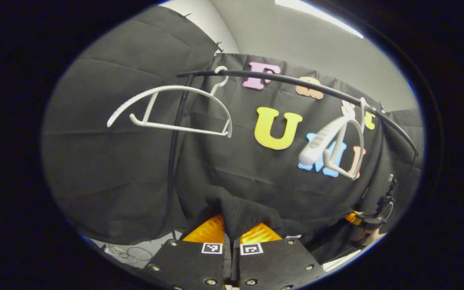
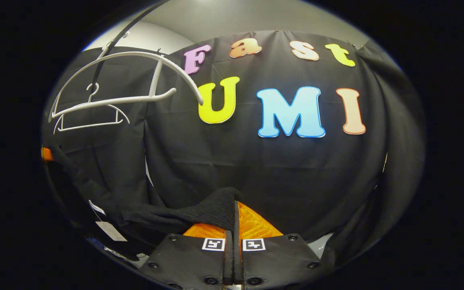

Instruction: Grasp the clothes on the hanger with both hands and then place them into the laundry hamper below.

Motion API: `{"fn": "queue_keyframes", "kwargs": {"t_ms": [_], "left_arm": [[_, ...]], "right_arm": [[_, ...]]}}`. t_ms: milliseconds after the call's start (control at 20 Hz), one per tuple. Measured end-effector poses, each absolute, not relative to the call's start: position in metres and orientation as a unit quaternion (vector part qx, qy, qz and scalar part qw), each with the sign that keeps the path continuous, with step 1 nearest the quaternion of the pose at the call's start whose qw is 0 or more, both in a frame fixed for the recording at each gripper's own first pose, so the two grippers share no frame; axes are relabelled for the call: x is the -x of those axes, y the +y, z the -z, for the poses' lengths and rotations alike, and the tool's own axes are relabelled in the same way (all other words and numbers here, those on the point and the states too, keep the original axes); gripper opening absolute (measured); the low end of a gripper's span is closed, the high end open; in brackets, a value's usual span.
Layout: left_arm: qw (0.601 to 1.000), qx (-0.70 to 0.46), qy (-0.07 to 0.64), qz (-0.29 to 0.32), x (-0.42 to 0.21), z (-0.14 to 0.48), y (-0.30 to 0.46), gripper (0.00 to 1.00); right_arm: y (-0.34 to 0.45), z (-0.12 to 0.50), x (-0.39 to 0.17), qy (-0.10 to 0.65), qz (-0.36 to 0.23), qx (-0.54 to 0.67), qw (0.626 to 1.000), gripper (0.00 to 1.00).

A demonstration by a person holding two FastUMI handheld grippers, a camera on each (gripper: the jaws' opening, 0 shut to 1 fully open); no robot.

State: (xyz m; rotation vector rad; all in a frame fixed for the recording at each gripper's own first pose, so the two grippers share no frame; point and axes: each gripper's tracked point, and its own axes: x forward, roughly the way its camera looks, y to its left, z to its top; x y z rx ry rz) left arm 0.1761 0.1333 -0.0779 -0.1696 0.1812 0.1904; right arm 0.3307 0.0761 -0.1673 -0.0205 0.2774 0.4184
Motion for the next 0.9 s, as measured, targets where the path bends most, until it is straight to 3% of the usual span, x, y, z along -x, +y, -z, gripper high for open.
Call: {"fn": "queue_keyframes", "kwargs": {"t_ms": [200,550,900], "left_arm": [[0.986,0.076,0.122,-0.088,-0.154,0.113,0.114,0.01],[0.981,0.061,0.183,0.007,-0.124,0.166,0.068,0.01],[0.969,0.040,0.230,0.079,-0.121,0.210,0.049,0.01]], "right_arm": [[0.061,0.182,-0.269,0.177,-0.204,-0.009,0.963,0.00],[0.060,0.176,-0.172,0.199,-0.137,-0.021,0.970,0.02],[0.077,0.224,-0.128,0.274,-0.094,-0.046,0.956,0.02]]}}
